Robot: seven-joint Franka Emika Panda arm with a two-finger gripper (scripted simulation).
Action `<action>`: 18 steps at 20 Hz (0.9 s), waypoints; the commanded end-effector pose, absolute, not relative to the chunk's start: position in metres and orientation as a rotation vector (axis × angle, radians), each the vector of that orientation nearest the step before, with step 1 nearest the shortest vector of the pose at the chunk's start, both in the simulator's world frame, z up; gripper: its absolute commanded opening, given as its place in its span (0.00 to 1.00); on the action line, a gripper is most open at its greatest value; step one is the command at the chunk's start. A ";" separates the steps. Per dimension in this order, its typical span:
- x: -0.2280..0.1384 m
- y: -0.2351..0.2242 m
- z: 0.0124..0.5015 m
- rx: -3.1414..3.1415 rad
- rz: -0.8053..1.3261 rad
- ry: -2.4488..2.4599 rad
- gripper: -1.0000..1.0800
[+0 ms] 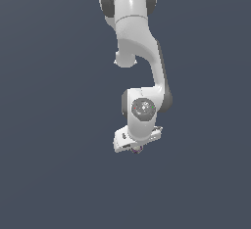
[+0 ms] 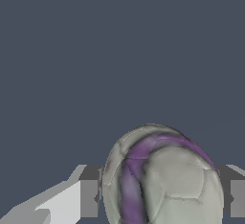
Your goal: Pick up the object and move it to a goal position.
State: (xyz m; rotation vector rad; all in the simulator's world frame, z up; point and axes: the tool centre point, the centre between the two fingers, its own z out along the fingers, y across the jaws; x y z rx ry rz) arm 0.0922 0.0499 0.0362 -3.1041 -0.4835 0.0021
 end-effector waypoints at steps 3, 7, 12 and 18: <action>0.093 0.050 0.037 -3.104 0.000 -0.484 0.00; 0.091 0.050 0.037 -3.104 0.002 -0.484 0.00; 0.085 0.051 0.042 -3.104 0.002 -0.484 0.00; 0.070 0.052 0.054 -3.104 0.002 -0.484 0.00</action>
